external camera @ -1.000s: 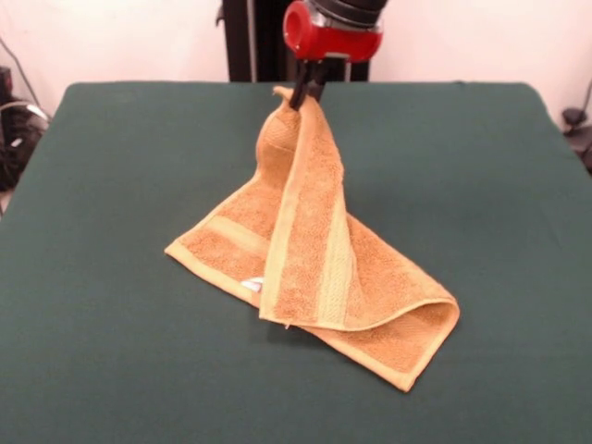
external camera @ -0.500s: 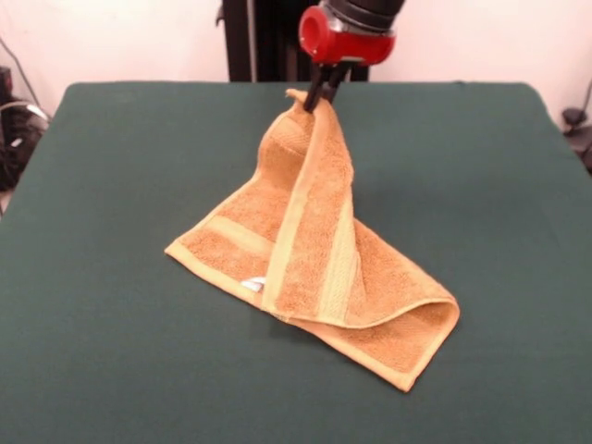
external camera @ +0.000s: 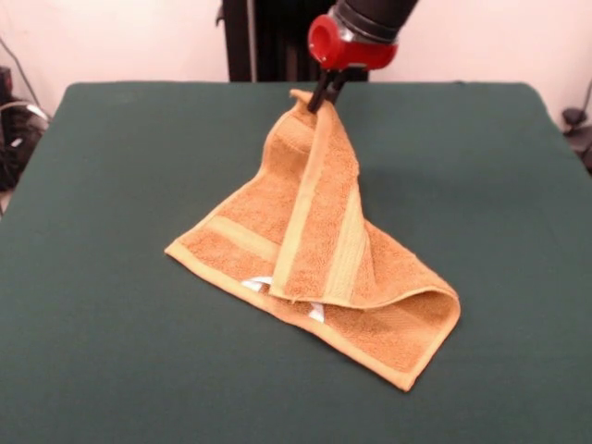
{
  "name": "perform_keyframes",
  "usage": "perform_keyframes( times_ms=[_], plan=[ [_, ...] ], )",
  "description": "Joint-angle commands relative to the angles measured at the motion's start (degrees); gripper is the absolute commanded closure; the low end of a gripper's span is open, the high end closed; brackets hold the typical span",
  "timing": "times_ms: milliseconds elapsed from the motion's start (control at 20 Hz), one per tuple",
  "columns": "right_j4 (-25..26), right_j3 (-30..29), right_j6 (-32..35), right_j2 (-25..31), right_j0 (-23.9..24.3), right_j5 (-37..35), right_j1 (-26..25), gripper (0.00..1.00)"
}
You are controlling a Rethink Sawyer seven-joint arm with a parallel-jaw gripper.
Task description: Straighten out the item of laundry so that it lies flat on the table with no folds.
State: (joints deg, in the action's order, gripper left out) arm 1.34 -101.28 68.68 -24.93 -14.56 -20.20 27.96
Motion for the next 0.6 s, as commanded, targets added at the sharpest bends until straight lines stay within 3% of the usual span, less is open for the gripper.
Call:
perform_keyframes(
  times_ms=[50,600],
  plan=[
    [-2.06,-0.78,16.39,1.44,-2.04,-0.52,-2.48,1.00],
    [-2.58,-2.24,16.51,2.56,-2.17,0.86,-1.69,1.00]
  ],
)
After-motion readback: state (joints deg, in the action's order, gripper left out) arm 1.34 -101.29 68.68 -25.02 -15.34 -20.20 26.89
